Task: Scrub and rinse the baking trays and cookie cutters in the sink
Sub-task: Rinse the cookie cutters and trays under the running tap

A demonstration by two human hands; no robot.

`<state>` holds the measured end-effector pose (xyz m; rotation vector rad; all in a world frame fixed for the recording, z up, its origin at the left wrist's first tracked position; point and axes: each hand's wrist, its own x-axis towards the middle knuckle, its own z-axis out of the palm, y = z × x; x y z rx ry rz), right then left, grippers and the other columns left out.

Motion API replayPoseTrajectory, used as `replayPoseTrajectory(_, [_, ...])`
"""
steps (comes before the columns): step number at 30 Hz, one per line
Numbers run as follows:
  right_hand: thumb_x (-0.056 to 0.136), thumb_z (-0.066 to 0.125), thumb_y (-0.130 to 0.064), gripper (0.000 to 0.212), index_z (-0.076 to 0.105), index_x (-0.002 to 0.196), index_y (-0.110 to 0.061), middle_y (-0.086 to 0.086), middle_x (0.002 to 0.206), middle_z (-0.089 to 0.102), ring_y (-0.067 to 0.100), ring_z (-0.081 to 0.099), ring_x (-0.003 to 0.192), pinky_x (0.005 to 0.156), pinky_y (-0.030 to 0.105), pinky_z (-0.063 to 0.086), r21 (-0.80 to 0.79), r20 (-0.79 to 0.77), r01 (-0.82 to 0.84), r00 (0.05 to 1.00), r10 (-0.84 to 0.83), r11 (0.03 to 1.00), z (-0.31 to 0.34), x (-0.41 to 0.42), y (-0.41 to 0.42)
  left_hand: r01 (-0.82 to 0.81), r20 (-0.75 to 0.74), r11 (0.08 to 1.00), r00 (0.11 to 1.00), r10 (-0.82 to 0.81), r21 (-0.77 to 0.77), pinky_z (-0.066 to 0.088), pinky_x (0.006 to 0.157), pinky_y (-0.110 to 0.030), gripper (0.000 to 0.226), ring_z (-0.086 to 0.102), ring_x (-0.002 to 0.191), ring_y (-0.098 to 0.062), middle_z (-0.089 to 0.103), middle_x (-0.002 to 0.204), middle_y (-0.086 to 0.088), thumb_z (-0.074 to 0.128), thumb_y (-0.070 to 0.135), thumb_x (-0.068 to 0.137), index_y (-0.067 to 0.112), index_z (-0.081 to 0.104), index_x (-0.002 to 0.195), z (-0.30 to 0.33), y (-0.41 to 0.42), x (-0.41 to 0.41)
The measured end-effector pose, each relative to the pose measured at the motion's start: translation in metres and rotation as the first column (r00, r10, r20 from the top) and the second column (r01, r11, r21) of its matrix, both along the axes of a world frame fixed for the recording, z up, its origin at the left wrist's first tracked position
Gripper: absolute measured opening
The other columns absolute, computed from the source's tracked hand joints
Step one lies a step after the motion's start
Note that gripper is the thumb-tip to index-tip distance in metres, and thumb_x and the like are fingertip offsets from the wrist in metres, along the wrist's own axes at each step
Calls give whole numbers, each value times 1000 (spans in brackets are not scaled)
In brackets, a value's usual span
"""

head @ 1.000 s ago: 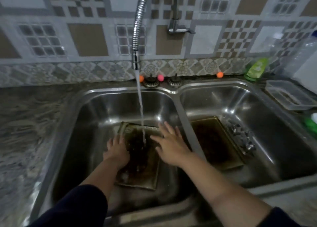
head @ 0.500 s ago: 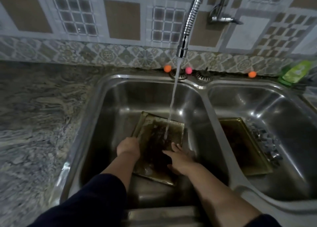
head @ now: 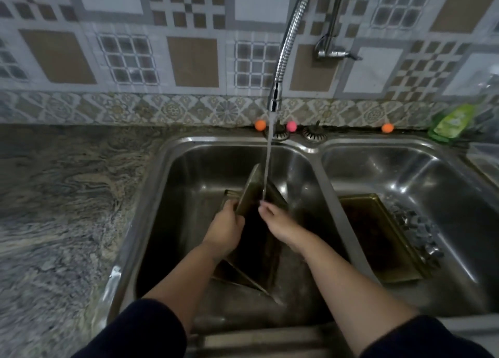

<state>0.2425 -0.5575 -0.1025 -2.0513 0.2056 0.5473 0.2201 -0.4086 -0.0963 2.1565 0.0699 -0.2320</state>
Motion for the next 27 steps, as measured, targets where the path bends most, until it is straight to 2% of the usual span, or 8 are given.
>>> replayPoseTrajectory(3, [100, 31, -49, 53, 26, 150, -32, -2, 154, 31, 24, 32, 140, 111, 45, 27, 268, 14, 214, 974, -226, 939, 40, 19, 6, 14, 161, 998, 987, -3, -64, 45, 82, -23, 39, 59, 102, -8, 58, 107, 12, 43, 11, 98, 23, 40, 135, 22, -14, -9])
replayPoseTrajectory(6, [90, 43, -62, 63, 36, 145, -31, 6, 145, 46, 28, 48, 128, 107, 51, 37, 521, -58, 350, 924, -377, 778, 70, 38, 7, 36, 344, 998, 938, -48, 43, 52, 87, -33, 44, 60, 105, -12, 57, 127, 4, 43, 15, 97, 26, 35, 139, 44, -27, -10])
replayPoseTrajectory(9, [87, 50, -61, 58, 47, 133, -27, 8, 125, 57, 30, 57, 111, 100, 53, 44, 598, -88, 388, 901, -424, 701, 93, 46, 4, 77, 410, 986, 902, -133, 149, 47, 98, -38, 50, 56, 118, -21, 50, 141, -2, 43, 16, 97, 20, 30, 146, 52, -41, -8])
replayPoseTrajectory(11, [98, 45, -43, 35, 48, 127, -23, 12, 115, 55, 30, 56, 102, 95, 51, 48, 625, -68, 407, 879, -472, 666, 101, 44, 1, 156, 389, 982, 903, -184, 104, 43, 105, -39, 52, 51, 127, -20, 45, 147, -4, 41, 22, 100, 20, 25, 150, 49, -47, -10])
replayPoseTrajectory(14, [101, 43, -30, 15, 56, 110, -30, 12, 113, 56, 31, 56, 111, 94, 47, 48, 708, -144, 388, 897, -417, 590, 103, 32, -3, 203, 326, 975, 931, -165, -86, 22, 119, -35, 55, 23, 145, -15, 24, 159, 1, 33, 35, 103, 21, 16, 154, 41, -55, -7])
replayPoseTrajectory(18, [101, 45, -25, 23, 56, 120, -20, 13, 111, 66, 26, 67, 95, 77, 39, 55, 800, -184, 317, 938, -294, 510, 103, 8, -9, 107, 266, 988, 961, -74, -112, -2, 120, -50, 64, -10, 147, -7, -3, 161, 16, 8, 68, 92, 44, 5, 151, 39, -62, 14])
replayPoseTrajectory(21, [102, 40, -23, 28, 56, 125, -18, 13, 121, 65, 25, 65, 106, 84, 38, 53, 829, -181, 267, 959, -217, 492, 101, -4, -15, 34, 220, 995, 975, -12, -97, -10, 116, -54, 49, -12, 147, -9, -7, 160, 17, 12, 53, 101, 47, 8, 149, 50, -65, 30])
replayPoseTrajectory(27, [102, 39, -22, 33, 52, 132, -18, 13, 124, 64, 27, 60, 116, 95, 42, 48, 836, -102, 210, 967, -232, 507, 98, -8, -28, -83, 154, 995, 984, 90, -48, -5, 118, -51, 50, -7, 149, -15, -4, 162, 9, 12, 49, 102, 41, 8, 152, 42, -49, 61])
